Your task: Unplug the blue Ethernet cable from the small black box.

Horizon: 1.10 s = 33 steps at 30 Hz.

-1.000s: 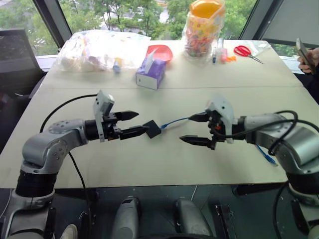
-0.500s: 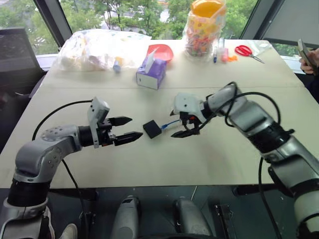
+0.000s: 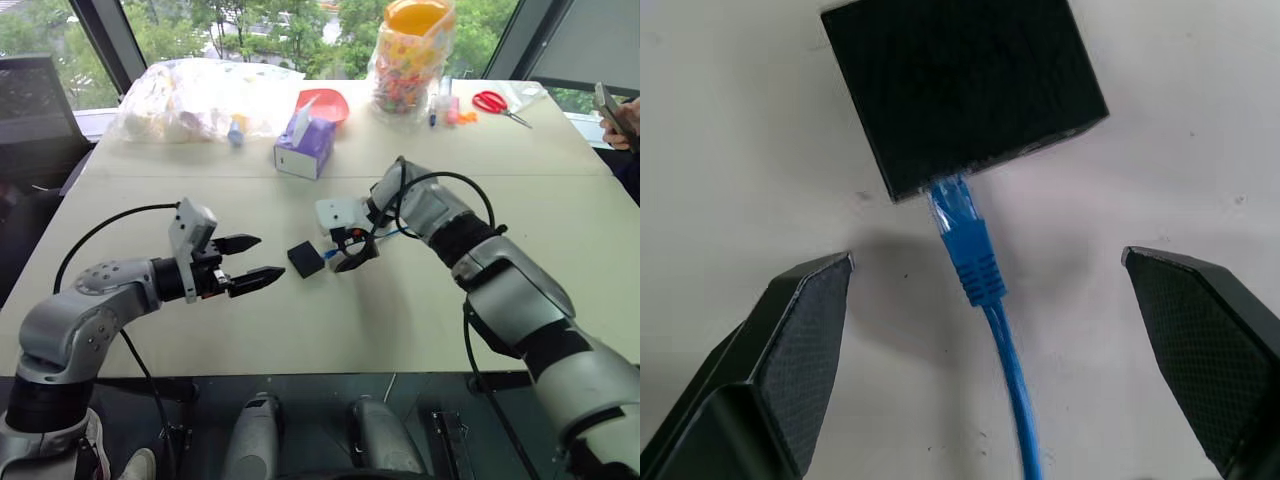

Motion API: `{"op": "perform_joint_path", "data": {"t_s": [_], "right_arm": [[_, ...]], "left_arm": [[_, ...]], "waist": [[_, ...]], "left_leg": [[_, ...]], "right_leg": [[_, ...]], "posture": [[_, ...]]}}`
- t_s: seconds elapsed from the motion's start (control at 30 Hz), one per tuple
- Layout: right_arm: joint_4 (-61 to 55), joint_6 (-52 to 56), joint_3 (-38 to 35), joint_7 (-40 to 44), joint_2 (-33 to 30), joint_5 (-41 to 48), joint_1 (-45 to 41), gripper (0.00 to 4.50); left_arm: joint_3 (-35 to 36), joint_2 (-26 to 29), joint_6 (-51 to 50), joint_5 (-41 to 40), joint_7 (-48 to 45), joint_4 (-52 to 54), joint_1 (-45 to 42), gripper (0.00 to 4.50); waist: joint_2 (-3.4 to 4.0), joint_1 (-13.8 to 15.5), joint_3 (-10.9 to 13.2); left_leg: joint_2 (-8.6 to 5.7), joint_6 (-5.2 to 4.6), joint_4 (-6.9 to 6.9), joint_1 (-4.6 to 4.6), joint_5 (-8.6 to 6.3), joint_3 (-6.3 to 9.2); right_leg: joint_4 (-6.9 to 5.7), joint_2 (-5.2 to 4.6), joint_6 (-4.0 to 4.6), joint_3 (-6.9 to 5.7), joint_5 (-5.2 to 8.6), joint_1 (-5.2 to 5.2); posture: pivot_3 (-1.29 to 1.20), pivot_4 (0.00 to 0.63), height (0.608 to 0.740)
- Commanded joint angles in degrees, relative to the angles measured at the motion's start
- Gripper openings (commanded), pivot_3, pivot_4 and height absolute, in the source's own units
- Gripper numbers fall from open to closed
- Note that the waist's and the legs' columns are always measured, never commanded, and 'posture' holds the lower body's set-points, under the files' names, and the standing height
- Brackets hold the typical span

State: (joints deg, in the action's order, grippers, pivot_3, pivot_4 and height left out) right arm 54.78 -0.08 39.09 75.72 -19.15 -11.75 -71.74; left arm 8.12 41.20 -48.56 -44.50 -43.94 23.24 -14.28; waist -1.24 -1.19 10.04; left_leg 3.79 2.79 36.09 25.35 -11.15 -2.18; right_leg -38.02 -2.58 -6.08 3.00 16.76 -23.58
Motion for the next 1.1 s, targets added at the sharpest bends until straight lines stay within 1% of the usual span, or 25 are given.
{"op": "perform_joint_path", "data": {"t_s": [0.03, 0.13, 0.23, 0.37, 0.4, 0.47, 0.5, 0.57, 0.67, 0.77, 0.87, 0.93, 1.1], "right_arm": [[5.11, -3.72, -0.18, 0.23, 1.59, -3.52, -1.67, 4.50], [8.38, -5.38, -0.89, 0.16, 3.41, -4.95, -2.79, 3.64], [9.80, -6.50, -1.68, 0.78, 4.28, -5.95, -3.02, 2.21], [9.19, -7.75, -2.51, 1.30, 4.34, -6.75, -2.55, 0.12], [8.86, -7.95, -2.79, 1.29, 4.24, -6.86, -2.39, 0.01], [6.30, -9.72, -3.10, -2.18, 2.76, -8.29, -1.54, 0.01], [3.34, -11.36, -3.85, -5.74, 1.20, -8.99, -0.33, 0.01], [-6.92, -13.60, -6.45, -12.49, -3.98, -10.38, 4.56, 0.01], [-20.90, -13.68, -9.40, -18.16, -10.64, -12.70, 12.17, 0.01], [-33.61, -9.07, -13.47, -21.97, -14.40, -13.39, 20.10, 0.01], [-46.53, -7.23, -17.49, -27.54, -18.46, -17.19, 28.28, 0.01], [-54.19, -5.27, -20.57, -33.43, -19.51, -21.17, 32.50, 0.01], [-64.33, -2.29, -23.48, -39.93, -17.39, -24.90, 36.78, 0.01]], "left_arm": [[1.85, -0.13, 0.02, -1.14, 1.22, 2.57, 0.20, 4.47], [2.30, -0.25, -0.22, -1.69, 2.23, 3.62, 0.94, 4.50], [2.58, -0.29, -0.40, -2.30, 3.20, 4.30, 1.38, 4.50], [2.77, -0.21, -0.61, -2.90, 3.93, 4.53, 1.56, 4.50], [2.72, -0.18, -0.58, -2.95, 3.99, 4.42, 1.49, 4.50], [2.40, -0.31, -0.50, -2.94, 4.07, 3.68, 0.94, 4.50], [2.09, -0.52, -0.39, -2.83, 3.99, 2.76, 0.23, 4.50], [1.16, -1.00, 0.07, -2.14, 3.43, 0.18, -1.63, 4.50], [-0.29, -1.39, 0.80, -1.03, 2.38, -2.14, -3.77, 4.50], [-1.22, -1.79, 0.67, -1.39, 0.66, -3.64, -5.91, 4.50], [-3.09, -2.83, 0.86, -0.65, -1.07, -6.95, -9.76, 4.50], [-4.59, -3.67, 1.00, -0.31, -2.84, -9.44, -12.58, 4.50], [-6.95, -5.80, 1.29, 0.38, -6.16, -14.26, -17.97, 4.50]], "waist": [[0.00, 0.02, 0.00], [-0.01, -0.06, -0.01], [-0.01, -0.21, -0.01], [-0.01, -0.88, -0.01], [-0.01, -0.93, -0.01], [-0.01, -1.03, -0.01], [-0.01, -1.04, -0.01], [-0.01, -0.58, -0.01], [-0.01, 0.34, -0.01], [-0.02, 0.39, 0.00], [-0.02, 0.34, 0.00], [-0.01, 0.41, 0.00], [-0.01, 0.14, 0.00]], "left_leg": [[0.00, 0.00, 0.00, -0.02, 0.00, 0.00], [0.00, 0.01, 0.03, -0.10, 0.01, 0.02], [0.01, 0.04, 0.04, -0.17, 0.02, 0.02], [0.01, 0.07, 0.03, -0.31, 0.04, 0.03], [0.01, 0.07, 0.03, -0.31, 0.04, 0.04], [0.01, 0.08, 0.02, -0.31, 0.04, 0.04], [0.01, 0.08, 0.02, -0.31, 0.04, 0.04], [-0.01, 0.08, 0.02, -0.27, 0.04, 0.07], [-0.06, 0.08, 0.04, -0.09, 0.04, 0.05], [-0.06, 0.08, -0.02, 0.02, 0.04, 0.02], [-0.04, 0.08, -0.09, 0.03, 0.04, 0.04], [-0.04, 0.08, -0.08, 0.01, 0.04, 0.05], [-0.03, 0.08, 0.05, -0.01, 0.05, 0.00]], "right_leg": [[-0.01, 0.00, 0.00, 0.00, 0.00, 0.02], [-0.04, 0.01, 0.03, -0.01, 0.01, 0.10], [-0.05, 0.00, 0.18, -0.01, 0.06, 0.15], [-0.08, 0.00, 0.23, 0.00, 0.06, 0.26], [-0.09, 0.00, 0.23, -0.01, 0.05, 0.26], [-0.09, 0.00, 0.22, 0.00, 0.05, 0.26], [-0.09, 0.00, 0.22, 0.00, 0.05, 0.26], [-0.08, -0.01, 0.20, -0.01, 0.04, 0.27], [-0.02, -0.07, 0.21, 0.00, 0.05, 0.12], [0.02, -0.06, 0.04, 0.02, -0.03, 0.00], [-0.01, 0.01, 0.02, 0.01, -0.02, -0.05], [-0.04, 0.02, 0.02, 0.01, -0.02, -0.06], [-0.05, 0.04, 0.02, 0.06, -0.03, -0.04]], "posture": [[0.00, 0.150, 0.735], [0.00, 0.150, 0.735], [0.00, 0.150, 0.735], [0.00, 0.150, 0.735], [0.00, 0.150, 0.735], [0.00, 0.150, 0.735], [0.00, 0.150, 0.735], [0.00, 0.150, 0.735], [0.00, 0.150, 0.735], [0.00, 0.150, 0.735], [0.00, 0.150, 0.735], [0.00, 0.150, 0.735], [0.00, 0.150, 0.735]]}}
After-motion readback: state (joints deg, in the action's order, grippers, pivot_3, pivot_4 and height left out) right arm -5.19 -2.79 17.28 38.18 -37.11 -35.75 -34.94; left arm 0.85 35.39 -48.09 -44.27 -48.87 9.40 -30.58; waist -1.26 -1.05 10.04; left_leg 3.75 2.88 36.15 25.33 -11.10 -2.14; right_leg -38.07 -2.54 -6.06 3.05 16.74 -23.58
